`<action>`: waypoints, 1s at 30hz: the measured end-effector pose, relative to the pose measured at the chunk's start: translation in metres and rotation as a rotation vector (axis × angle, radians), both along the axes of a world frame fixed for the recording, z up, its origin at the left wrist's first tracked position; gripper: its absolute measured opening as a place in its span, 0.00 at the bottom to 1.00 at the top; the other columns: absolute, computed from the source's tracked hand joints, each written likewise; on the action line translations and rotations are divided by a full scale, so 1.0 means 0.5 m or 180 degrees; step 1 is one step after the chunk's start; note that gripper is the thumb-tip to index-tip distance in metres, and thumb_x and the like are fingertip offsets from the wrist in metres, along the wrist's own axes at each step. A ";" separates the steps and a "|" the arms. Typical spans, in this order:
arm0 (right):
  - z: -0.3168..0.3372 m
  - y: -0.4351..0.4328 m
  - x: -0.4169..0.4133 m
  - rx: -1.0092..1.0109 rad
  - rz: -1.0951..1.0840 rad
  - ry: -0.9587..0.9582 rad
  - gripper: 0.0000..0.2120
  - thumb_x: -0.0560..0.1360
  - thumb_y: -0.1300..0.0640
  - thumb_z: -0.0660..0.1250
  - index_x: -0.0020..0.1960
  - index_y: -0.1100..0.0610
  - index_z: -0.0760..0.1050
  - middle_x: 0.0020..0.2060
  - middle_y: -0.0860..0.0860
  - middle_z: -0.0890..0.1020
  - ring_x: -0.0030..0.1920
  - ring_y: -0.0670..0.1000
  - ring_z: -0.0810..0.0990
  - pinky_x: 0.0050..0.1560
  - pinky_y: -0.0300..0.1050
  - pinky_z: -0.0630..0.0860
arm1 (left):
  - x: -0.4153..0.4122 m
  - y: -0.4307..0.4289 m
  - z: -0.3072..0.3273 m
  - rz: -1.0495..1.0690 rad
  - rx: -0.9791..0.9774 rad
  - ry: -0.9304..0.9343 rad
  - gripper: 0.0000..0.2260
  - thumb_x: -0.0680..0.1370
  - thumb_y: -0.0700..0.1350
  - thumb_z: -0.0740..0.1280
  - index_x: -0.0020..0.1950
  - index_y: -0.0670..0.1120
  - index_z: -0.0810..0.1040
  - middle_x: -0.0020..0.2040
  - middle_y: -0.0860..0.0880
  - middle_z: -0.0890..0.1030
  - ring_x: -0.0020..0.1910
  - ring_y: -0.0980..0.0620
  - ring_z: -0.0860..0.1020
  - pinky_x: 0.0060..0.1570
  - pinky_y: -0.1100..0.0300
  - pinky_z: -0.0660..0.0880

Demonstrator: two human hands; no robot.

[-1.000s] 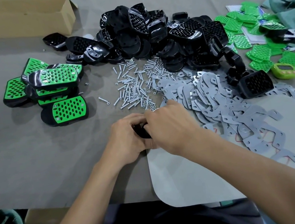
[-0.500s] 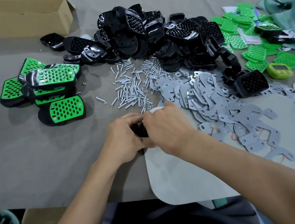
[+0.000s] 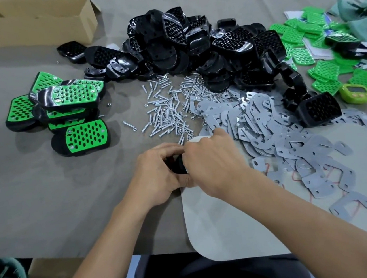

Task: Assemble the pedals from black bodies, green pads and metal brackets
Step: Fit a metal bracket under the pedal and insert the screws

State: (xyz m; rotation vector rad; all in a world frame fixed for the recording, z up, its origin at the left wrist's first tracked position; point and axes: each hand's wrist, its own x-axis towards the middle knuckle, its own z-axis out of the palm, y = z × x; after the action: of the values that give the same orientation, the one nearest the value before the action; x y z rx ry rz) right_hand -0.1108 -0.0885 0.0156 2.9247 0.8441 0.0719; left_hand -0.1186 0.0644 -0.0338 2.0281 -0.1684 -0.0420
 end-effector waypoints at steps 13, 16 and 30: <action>-0.012 0.007 -0.011 -0.0048 0.0053 -0.0002 0.14 0.71 0.56 0.70 0.53 0.54 0.69 0.38 0.49 0.81 0.37 0.54 0.81 0.45 0.49 0.56 | -0.004 -0.004 0.012 0.0047 0.0008 -0.0004 0.27 0.55 0.40 0.88 0.50 0.54 0.86 0.49 0.60 0.83 0.47 0.69 0.79 0.47 0.76 0.69; -0.007 0.005 -0.006 -0.0053 0.0048 -0.0035 0.09 0.74 0.54 0.66 0.54 0.53 0.72 0.40 0.49 0.80 0.38 0.54 0.81 0.46 0.49 0.56 | -0.002 -0.002 0.007 0.0061 -0.0003 -0.0006 0.29 0.54 0.41 0.88 0.52 0.53 0.86 0.51 0.59 0.84 0.49 0.69 0.80 0.48 0.75 0.70; 0.000 0.016 -0.010 -0.0123 0.0088 -0.0025 0.04 0.74 0.57 0.62 0.48 0.53 0.70 0.35 0.50 0.76 0.30 0.50 0.73 0.49 0.51 0.63 | -0.005 0.000 0.003 0.0027 -0.0025 -0.0052 0.28 0.56 0.36 0.86 0.55 0.46 0.88 0.51 0.58 0.84 0.48 0.74 0.78 0.48 0.78 0.68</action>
State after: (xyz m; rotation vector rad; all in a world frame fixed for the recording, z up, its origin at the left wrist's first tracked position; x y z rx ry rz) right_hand -0.1155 -0.0807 0.0154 2.8753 0.8747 0.0683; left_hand -0.1211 0.0643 -0.0322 2.0217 -0.1701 -0.0194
